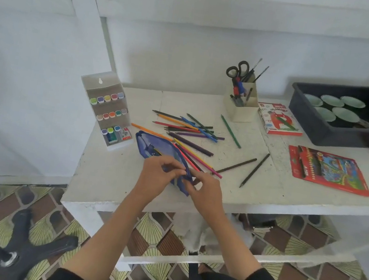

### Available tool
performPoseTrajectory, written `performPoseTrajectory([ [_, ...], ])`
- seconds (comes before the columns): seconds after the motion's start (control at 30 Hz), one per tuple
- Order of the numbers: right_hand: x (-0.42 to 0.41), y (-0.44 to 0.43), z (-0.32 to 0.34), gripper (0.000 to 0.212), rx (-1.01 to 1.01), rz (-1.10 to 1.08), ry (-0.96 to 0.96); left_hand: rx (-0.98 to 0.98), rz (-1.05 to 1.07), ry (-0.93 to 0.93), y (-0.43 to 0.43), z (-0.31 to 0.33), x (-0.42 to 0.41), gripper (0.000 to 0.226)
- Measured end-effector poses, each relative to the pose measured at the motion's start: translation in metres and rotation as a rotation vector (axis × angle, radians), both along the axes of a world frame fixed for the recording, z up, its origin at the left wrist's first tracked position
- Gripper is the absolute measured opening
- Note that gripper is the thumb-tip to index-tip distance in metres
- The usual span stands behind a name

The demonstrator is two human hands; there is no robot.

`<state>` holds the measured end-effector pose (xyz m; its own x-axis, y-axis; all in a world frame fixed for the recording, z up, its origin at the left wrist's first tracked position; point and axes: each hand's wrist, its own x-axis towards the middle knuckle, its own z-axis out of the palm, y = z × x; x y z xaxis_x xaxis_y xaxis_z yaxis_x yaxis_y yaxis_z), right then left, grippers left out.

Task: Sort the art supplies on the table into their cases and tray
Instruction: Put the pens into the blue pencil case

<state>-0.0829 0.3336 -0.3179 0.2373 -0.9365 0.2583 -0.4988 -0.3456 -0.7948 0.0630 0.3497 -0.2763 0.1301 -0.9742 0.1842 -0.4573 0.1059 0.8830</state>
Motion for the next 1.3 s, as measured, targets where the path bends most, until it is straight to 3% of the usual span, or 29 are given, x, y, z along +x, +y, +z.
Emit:
performPoseTrajectory([
  [0.23, -0.019, -0.006, 0.013, 0.025, -0.073, -0.040, 0.028, 0.098, 0.233, 0.073, -0.020, 0.000, -0.003, 0.016],
  [0.43, -0.048, -0.028, 0.014, 0.021, -0.021, -0.100, -0.042, 0.022, 0.498, 0.009, -0.033, -0.011, 0.036, 0.008],
  [0.67, -0.064, -0.039, 0.020, 0.016, -0.041, -0.143, -0.066, 0.018, 0.590, 0.031, -0.049, -0.014, 0.047, 0.006],
  [0.9, -0.078, -0.048, 0.032, 0.016, 0.079, -0.133, -0.192, 0.045, 0.449, -0.150, -0.055, -0.010, 0.035, 0.008],
  [1.13, -0.093, -0.055, 0.046, 0.022, 0.031, -0.177, -0.286, -0.082, -0.062, -0.241, -0.052, 0.007, 0.005, 0.042],
  [1.3, -0.090, -0.065, 0.052, 0.025, -0.022, -0.223, -0.330, 0.098, -0.365, -0.267, -0.064, 0.013, -0.008, 0.055],
])
